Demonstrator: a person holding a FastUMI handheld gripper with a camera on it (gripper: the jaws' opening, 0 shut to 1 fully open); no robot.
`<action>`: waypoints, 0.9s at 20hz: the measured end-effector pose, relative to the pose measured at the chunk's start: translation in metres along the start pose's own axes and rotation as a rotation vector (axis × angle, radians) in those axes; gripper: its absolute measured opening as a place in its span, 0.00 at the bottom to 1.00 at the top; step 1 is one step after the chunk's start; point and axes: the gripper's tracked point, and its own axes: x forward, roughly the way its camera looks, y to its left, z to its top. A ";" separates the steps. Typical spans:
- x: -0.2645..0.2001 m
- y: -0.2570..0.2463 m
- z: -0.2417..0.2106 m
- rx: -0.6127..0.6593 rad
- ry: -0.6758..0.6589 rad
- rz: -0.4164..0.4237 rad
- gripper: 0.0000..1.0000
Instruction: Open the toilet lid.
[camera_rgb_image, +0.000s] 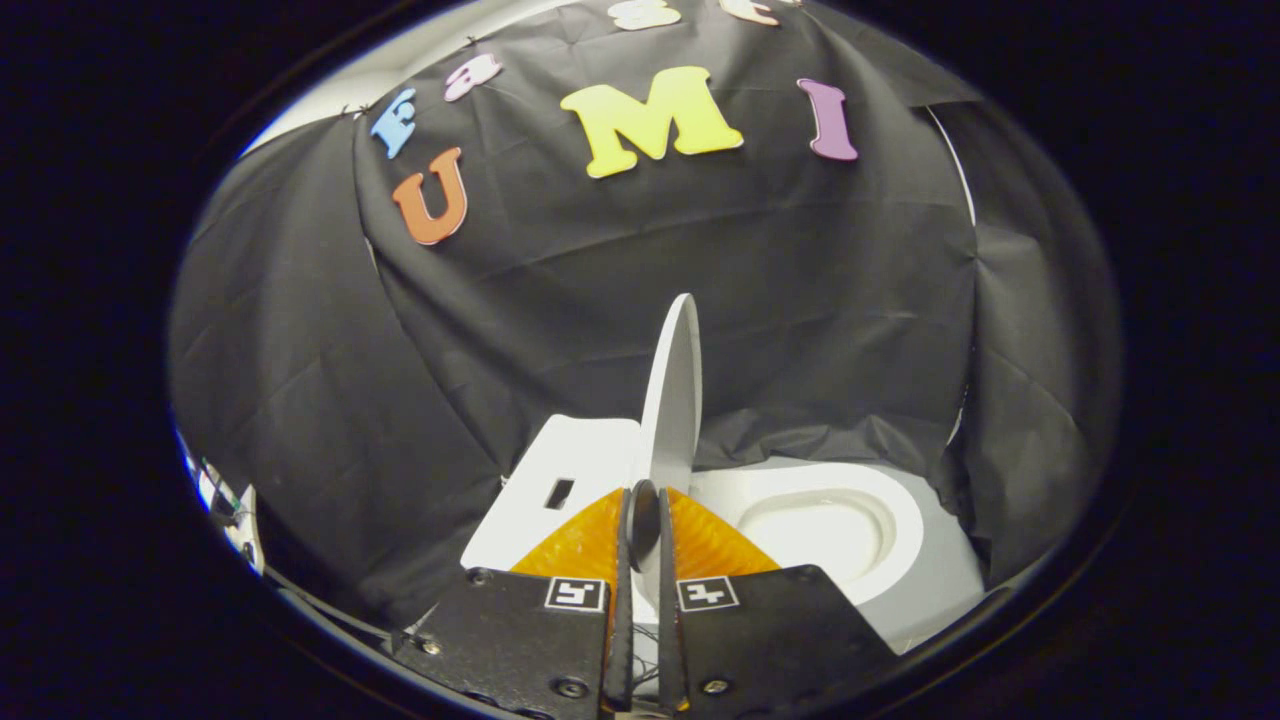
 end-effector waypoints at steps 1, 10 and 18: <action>0.000 0.002 -0.001 -0.006 0.000 0.000 0.13; 0.006 0.023 -0.002 -0.052 0.006 0.020 0.13; 0.013 0.048 -0.002 -0.070 0.014 0.043 0.13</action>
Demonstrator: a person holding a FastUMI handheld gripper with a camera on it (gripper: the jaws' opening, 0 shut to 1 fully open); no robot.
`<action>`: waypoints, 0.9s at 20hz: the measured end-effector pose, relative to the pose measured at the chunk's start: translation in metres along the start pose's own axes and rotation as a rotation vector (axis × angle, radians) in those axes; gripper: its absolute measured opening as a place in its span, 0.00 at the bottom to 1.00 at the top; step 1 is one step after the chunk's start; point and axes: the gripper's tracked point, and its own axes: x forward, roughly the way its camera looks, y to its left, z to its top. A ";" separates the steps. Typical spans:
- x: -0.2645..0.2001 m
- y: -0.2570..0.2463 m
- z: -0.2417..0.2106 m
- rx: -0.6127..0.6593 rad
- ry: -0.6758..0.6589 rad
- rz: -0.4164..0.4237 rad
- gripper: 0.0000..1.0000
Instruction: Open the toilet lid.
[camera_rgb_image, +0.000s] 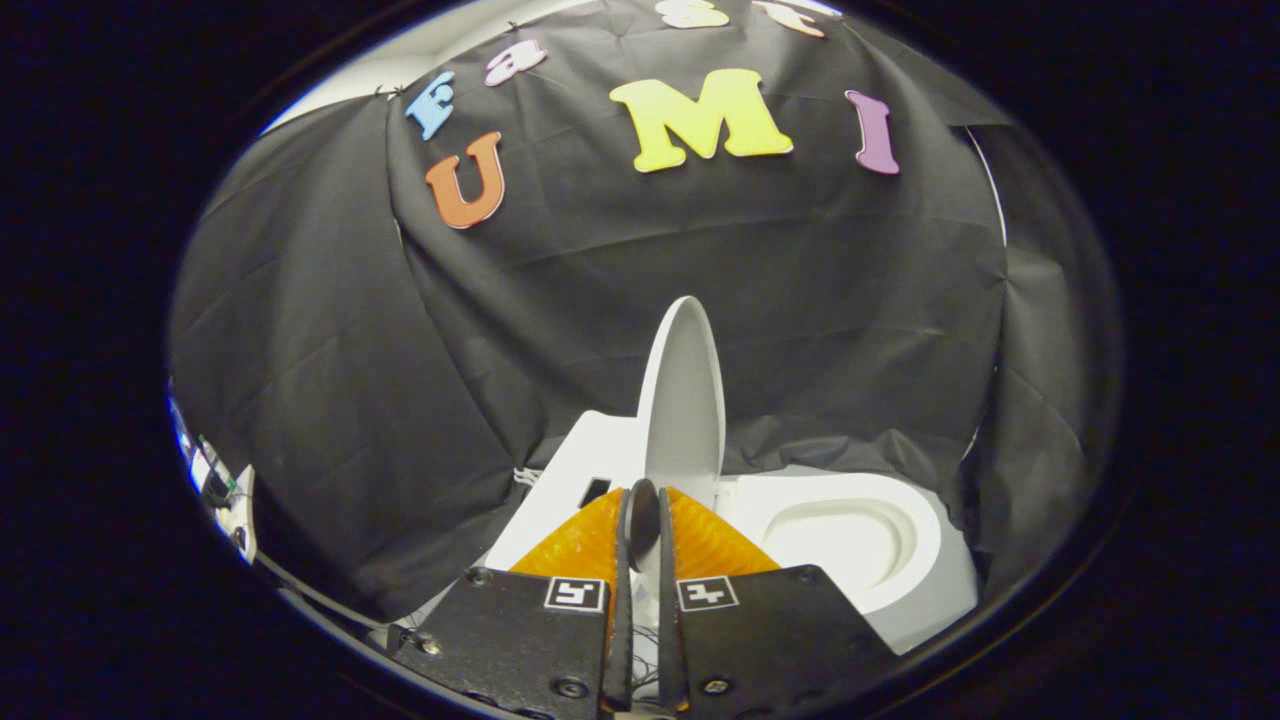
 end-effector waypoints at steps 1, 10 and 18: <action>0.001 0.003 0.000 -0.008 0.001 0.001 0.13; 0.009 0.031 -0.004 -0.059 0.013 0.022 0.13; 0.021 0.062 -0.010 -0.142 0.029 0.048 0.13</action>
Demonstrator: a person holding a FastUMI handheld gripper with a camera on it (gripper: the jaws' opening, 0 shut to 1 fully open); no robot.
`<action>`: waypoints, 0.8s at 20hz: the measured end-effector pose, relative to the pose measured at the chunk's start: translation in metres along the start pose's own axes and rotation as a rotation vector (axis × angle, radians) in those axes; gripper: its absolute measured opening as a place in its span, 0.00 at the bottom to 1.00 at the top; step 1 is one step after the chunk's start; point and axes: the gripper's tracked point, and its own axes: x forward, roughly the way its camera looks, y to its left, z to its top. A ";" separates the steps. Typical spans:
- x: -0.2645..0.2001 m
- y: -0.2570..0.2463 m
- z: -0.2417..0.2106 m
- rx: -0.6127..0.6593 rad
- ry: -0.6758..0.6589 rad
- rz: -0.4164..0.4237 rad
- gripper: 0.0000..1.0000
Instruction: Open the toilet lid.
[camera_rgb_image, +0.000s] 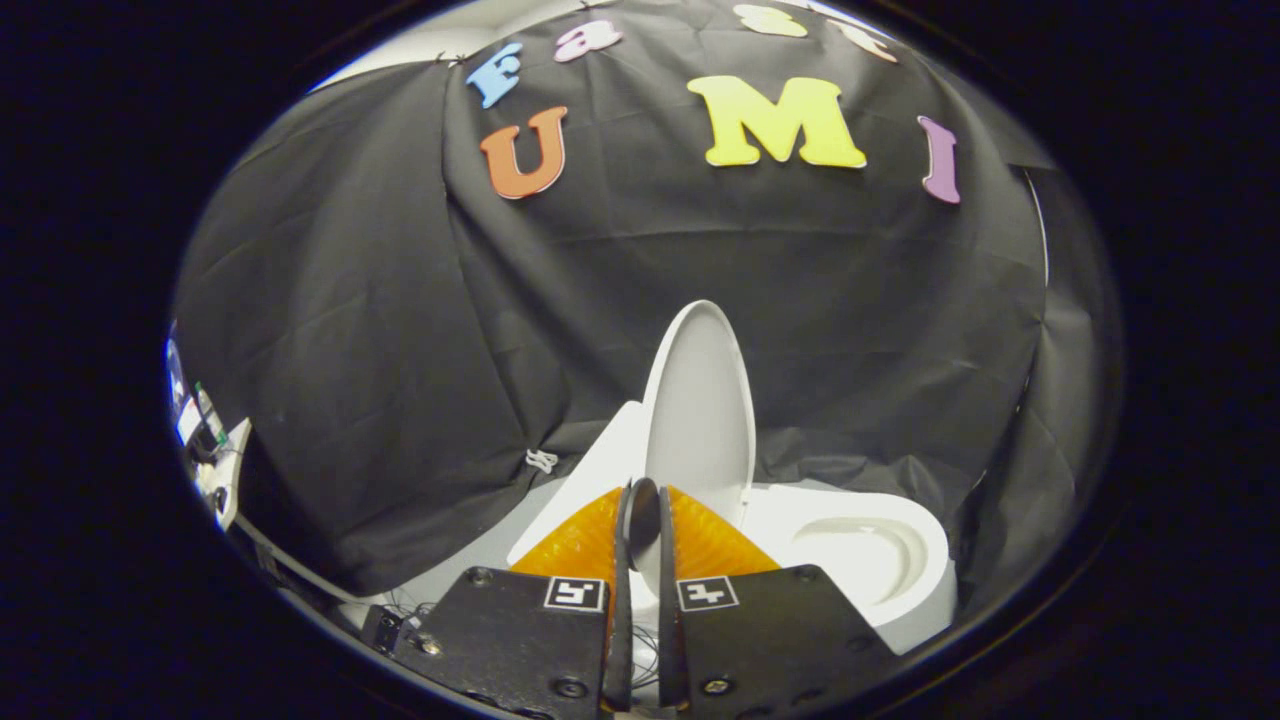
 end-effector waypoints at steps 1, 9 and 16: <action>0.001 0.004 0.000 -0.013 0.001 0.000 0.13; 0.008 0.009 0.002 -0.075 -0.024 -0.037 0.14; -0.005 0.005 -0.005 -0.077 -0.029 0.020 0.26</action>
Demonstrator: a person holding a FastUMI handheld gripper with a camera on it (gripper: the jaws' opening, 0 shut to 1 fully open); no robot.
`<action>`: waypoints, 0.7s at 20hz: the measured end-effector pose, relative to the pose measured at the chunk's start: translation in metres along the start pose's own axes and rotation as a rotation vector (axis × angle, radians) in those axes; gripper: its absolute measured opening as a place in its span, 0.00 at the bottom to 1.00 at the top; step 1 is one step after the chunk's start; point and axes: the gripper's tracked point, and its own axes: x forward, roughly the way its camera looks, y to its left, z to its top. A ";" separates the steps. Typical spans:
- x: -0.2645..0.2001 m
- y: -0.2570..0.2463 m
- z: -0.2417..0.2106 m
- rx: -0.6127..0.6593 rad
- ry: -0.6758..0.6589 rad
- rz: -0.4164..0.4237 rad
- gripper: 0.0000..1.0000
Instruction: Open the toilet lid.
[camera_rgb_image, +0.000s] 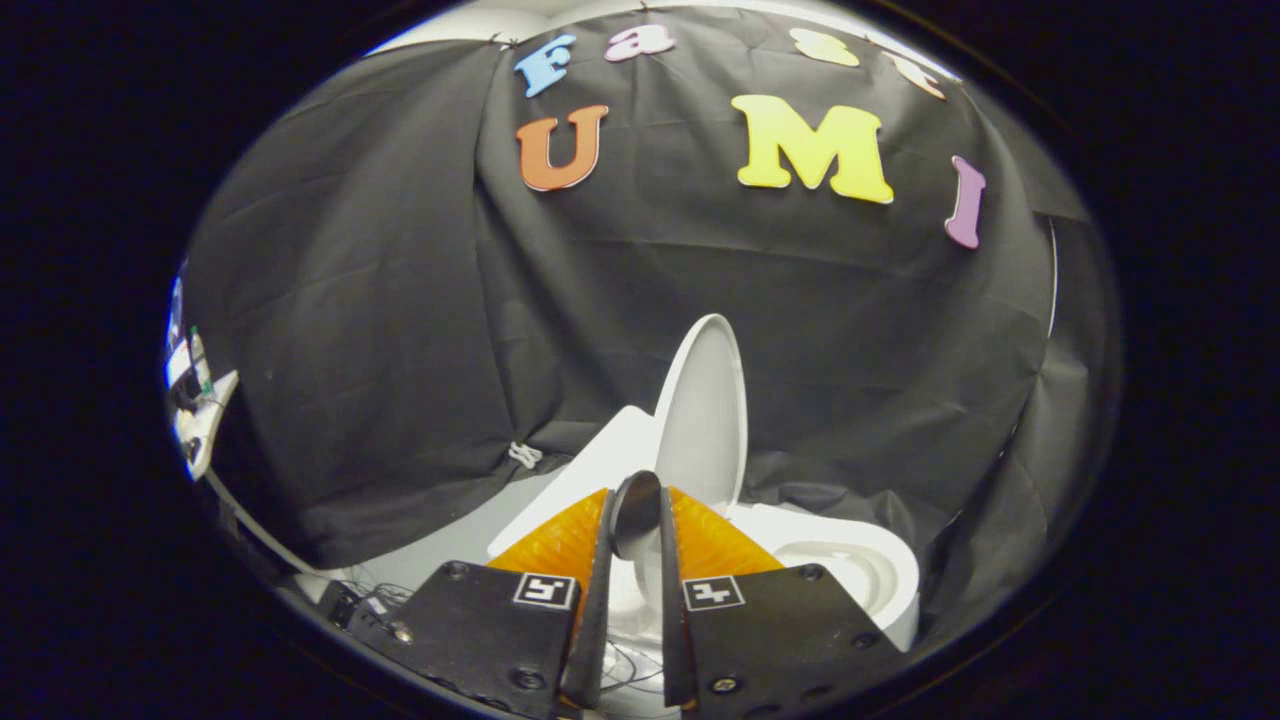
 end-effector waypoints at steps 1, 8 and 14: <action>-0.005 0.001 0.000 0.026 -0.001 0.020 0.29; -0.044 -0.021 -0.008 0.047 -0.051 0.061 0.52; -0.075 -0.041 -0.011 0.067 -0.100 0.080 0.63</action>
